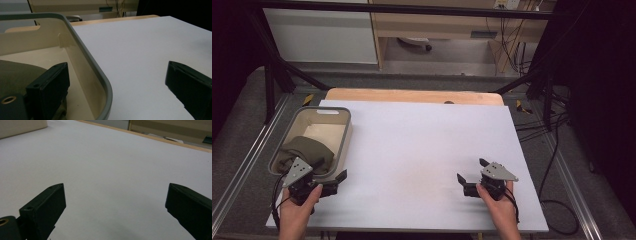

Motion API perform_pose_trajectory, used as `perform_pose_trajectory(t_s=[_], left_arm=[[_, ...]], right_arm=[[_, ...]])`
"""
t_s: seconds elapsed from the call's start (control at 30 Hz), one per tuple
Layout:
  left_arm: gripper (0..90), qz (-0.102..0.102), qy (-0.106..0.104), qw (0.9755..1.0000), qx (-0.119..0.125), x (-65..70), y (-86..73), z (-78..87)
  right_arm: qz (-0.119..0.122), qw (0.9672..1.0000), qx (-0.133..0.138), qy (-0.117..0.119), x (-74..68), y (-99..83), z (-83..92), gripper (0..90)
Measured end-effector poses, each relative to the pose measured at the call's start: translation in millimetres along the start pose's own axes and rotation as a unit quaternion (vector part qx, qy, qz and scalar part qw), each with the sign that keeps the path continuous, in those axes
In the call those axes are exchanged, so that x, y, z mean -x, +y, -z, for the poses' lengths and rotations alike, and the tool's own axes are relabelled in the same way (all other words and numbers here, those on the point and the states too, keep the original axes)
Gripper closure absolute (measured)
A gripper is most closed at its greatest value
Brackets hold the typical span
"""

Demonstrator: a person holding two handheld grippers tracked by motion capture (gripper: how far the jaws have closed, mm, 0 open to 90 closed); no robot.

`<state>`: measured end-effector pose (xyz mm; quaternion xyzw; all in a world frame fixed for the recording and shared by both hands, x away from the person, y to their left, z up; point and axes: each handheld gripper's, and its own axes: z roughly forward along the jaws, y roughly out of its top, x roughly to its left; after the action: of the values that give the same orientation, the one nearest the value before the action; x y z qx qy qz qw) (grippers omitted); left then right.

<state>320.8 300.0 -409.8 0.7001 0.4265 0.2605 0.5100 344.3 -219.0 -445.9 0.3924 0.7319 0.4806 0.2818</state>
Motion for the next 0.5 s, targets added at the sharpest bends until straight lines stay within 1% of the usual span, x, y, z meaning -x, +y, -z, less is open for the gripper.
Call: perform_pose_trajectory(t_s=[0.27,0.4,0.5], left_arm=[[5.4,0.004,0.000,1.0000,0.003,-1.0,0.0,2.7],[5.4,0.003,0.003,0.9999,0.009,-0.7,1.2,3.7],[5.5,0.000,0.005,0.9999,0.012,-0.4,1.8,3.7]], right_arm=[[-0.011,0.9999,0.000,-0.005,1.0,0.9,2.5,3.4],[-0.002,1.0000,0.001,-0.003,0.3,2.7,4.3,3.3],[-0.001,1.0000,0.005,-0.003,0.1,3.4,7.9,3.4]])
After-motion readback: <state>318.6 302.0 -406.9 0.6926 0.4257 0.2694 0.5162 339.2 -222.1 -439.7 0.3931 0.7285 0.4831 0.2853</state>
